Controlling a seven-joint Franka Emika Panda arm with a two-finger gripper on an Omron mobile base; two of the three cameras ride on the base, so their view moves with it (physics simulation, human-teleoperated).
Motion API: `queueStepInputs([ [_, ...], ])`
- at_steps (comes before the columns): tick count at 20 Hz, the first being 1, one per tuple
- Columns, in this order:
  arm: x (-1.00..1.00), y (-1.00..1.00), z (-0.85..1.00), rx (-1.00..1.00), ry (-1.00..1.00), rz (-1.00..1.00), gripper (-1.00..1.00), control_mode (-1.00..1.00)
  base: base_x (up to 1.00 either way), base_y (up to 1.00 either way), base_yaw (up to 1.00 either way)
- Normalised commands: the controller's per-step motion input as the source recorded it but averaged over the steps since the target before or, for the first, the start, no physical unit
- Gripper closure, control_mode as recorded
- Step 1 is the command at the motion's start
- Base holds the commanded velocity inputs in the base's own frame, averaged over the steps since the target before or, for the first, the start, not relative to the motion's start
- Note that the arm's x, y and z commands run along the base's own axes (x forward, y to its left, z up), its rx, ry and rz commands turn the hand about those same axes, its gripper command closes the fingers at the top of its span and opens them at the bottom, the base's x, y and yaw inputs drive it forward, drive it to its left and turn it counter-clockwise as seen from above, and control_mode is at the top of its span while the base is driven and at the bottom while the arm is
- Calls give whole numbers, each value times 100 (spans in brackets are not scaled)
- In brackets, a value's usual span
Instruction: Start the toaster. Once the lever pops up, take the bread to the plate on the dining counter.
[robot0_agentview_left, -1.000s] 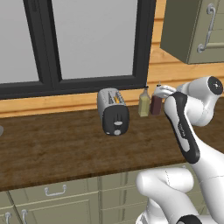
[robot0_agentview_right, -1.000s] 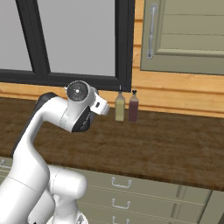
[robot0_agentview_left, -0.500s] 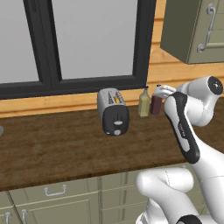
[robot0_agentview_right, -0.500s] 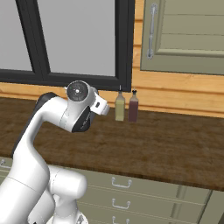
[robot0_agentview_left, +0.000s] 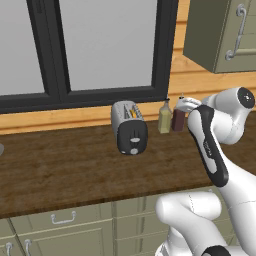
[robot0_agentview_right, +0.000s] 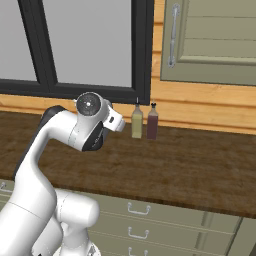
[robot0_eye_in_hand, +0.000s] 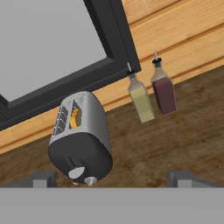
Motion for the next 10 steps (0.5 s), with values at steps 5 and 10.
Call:
queueStepInputs([
  [5, 0, 0, 0, 0, 0, 0, -100, -100, 0, 0, 0],
  [10, 0, 0, 0, 0, 0, 0, -100, -100, 0, 0, 0],
])
